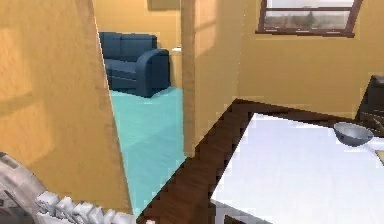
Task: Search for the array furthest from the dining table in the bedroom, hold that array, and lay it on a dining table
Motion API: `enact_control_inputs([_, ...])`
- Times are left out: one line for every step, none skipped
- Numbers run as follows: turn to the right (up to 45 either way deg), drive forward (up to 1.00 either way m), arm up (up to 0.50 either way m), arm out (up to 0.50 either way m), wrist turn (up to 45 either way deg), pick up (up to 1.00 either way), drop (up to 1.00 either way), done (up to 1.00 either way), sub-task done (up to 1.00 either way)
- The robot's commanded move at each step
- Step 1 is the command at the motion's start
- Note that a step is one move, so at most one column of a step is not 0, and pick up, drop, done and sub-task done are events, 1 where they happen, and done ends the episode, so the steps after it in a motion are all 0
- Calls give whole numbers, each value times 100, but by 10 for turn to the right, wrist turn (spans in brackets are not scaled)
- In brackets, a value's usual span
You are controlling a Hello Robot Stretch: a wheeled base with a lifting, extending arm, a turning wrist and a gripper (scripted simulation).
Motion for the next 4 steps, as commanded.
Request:
enact_control_inputs([0, 20, 0, 0, 0, 0, 0, 0, 0])
enact_control_inputs([30, 0, 0, 0, 0, 0, 0, 0, 0])
enact_control_inputs([-30, 0, 0, 0, 0, 0, 0, 0, 0])
enact_control_inputs([30, 0, 0, 0, 0, 0, 0, 0, 0])
